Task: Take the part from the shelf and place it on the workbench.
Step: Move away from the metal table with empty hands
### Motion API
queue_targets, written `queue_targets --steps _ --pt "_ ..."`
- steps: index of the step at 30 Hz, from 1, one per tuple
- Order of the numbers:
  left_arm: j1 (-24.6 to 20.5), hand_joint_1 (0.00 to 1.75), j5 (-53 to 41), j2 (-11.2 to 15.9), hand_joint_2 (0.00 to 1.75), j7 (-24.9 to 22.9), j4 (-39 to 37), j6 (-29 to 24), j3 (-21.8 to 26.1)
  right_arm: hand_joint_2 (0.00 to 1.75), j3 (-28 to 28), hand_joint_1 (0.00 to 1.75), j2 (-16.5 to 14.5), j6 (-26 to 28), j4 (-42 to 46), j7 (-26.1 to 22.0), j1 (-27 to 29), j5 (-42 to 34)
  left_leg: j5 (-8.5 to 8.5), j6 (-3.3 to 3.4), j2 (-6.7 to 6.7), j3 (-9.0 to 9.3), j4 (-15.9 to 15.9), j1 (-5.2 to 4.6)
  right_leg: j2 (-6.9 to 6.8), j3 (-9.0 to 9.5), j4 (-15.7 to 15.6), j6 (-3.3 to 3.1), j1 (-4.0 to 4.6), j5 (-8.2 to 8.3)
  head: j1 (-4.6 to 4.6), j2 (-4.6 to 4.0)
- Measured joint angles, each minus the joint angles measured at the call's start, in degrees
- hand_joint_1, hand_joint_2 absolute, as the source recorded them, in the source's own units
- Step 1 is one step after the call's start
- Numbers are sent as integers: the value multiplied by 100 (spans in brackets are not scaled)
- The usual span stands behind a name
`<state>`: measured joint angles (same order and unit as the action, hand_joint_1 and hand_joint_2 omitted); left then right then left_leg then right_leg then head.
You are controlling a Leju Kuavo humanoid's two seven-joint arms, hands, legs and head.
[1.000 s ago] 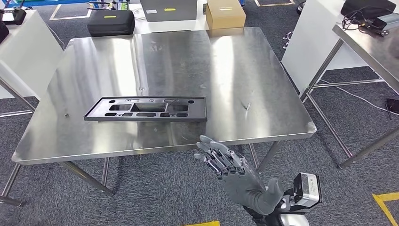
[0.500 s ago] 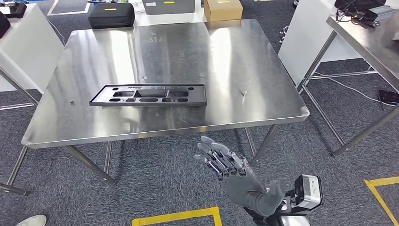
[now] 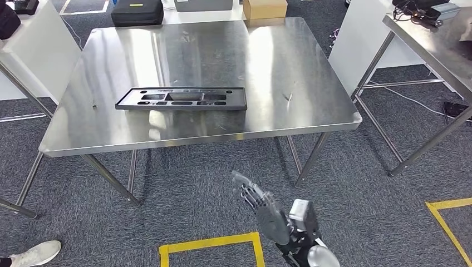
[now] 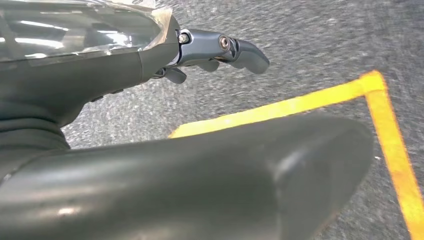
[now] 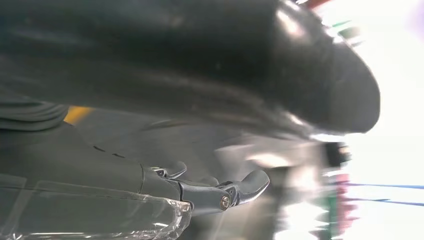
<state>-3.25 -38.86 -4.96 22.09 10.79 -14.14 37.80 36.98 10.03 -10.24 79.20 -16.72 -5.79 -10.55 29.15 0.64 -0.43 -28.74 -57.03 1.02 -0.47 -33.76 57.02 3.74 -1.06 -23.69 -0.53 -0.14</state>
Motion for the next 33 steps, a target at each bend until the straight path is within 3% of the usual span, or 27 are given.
queue_targets --steps 2,4,6,8,9,11,13,15,17,18,19,22,23,24,25,27,29,31,33 --pt "10 0 4 -3 0 -7 -9 -13 2 0 8 0 -176 352 -995 -29 -43 466 -109 136 21 -91 26 2 6 -114 146 4 -3 -157 15 0" --pt "13 0 8 -1 0 -19 -12 -29 3 0 14 0 -343 679 -1938 -10 -93 766 -221 220 30 -213 33 -13 15 -309 659 -82 -12 -583 43 1" --pt "23 0 4 1 0 -34 -15 -41 3 0 11 0 -491 903 -2863 185 -132 880 -331 248 32 -359 30 -38 21 -468 1331 -113 -10 -937 55 1" --pt "34 0 -8 2 0 -61 -21 -49 3 0 1 0 -612 1029 -3764 498 -143 876 -438 254 31 -500 25 -61 24 -418 1631 -47 -5 -972 56 1" --pt "39 0 -15 3 0 -78 -24 -51 3 0 -10 0 -657 1070 -4184 678 -133 850 -492 252 28 -571 23 -70 24 -277 1549 1 -4 -882 58 1" --pt "44 0 -24 5 0 -107 -27 -51 3 0 -40 0 -703 1101 -4784 957 -110 789 -579 232 22 -667 19 -82 23 223 864 35 10 -665 64 1" --pt "46 0 -31 5 0 -129 -29 -51 3 0 -85 0 -727 1149 -5240 1146 -104 739 -667 184 36 -729 21 -93 25 749 58 -43 64 -654 58 1" --pt "43 0 -36 5 0 -149 -34 -50 3 0 -143 0 -747 1229 -5607 1349 -95 661 -765 124 66 -755 41 -88 38 914 -292 -118 121 -695 58 1" --pt "44 0 -45 14 0 -171 -41 -47 2 0 -212 0 -766 1284 -5900 1582 -47 554 -827 69 70 -777 58 -71 38 836 -312 -171 97 -617 64 1" --pt "47 0 -50 21 0 -184 -45 -43 1 0 -250 0 -769 1299 -6015 1673 -14 506 -748 37 58 -813 14 -65 28 808 -324 -207 75 -565 62 1" --pt "51 0 -56 30 0 -195 -50 -38 1 0 -289 0 -774 1309 -6111 1732 21 468 -558 5 45 -867 -118 -55 18 769 -337 -258 40 -501 49 1" --pt "48 0 -63 51 0 -215 -61 -18 1 0 -411 0 -793 1360 -6379 1860 116 337 300 -78 29 -1102 -1095 -24 -4 571 -310 -327 17 -331 -12 1" --pt "45 0 -64 58 0 -225 -62 -5 1 0 -454 0 -796 1385 -6453 1902 158 291 424 -98 29 -1129 -1395 -17 -12 489 -285 -318 17 -287 -25 1" --pt "43 0 -65 64 0 -237 -62 11 1 0 -500 0 -796 1414 -6514 1941 202 252 405 -116 30 -1080 -1534 -5 -21 404 -251 -306 10 -247 -34 1" --pt "41 0 -67 72 0 -253 -62 24 1 0 -541 0 -794 1438 -6566 1973 243 217 286 -132 31 -936 -1477 14 -27 316 -209 -284 -2 -213 -43 1" --pt "18 0 -76 87 0 -297 -62 43 -2 0 -622 0 -787 1469 -6652 2026 305 151 64 -170 24 -413 -881 57 -25 140 -94 -225 -24 -159 -48 1" --pt "-20 0 -99 93 0 -336 -62 57 -9 0 -693 0 -777 1490 -6706 2057 332 104 82 -179 -13 7 -261 51 -22 12 16 -145 -14 -107 -54 1" --pt "-44 0 -121 96 0 -362 -62 70 -20 0 -740 0 -773 1519 -6745 2068 341 87 141 -134 -43 73 -82 10 -19 -49 48 -42 2 -29 -58 1" --pt "-54 0 -127 99 0 -385 -63 75 -27 0 -766 0 -769 1542 -6788 2072 358 81 72 -5 -21 -23 -65 0 -10 -114 87 22 -10 -44 -59 1"
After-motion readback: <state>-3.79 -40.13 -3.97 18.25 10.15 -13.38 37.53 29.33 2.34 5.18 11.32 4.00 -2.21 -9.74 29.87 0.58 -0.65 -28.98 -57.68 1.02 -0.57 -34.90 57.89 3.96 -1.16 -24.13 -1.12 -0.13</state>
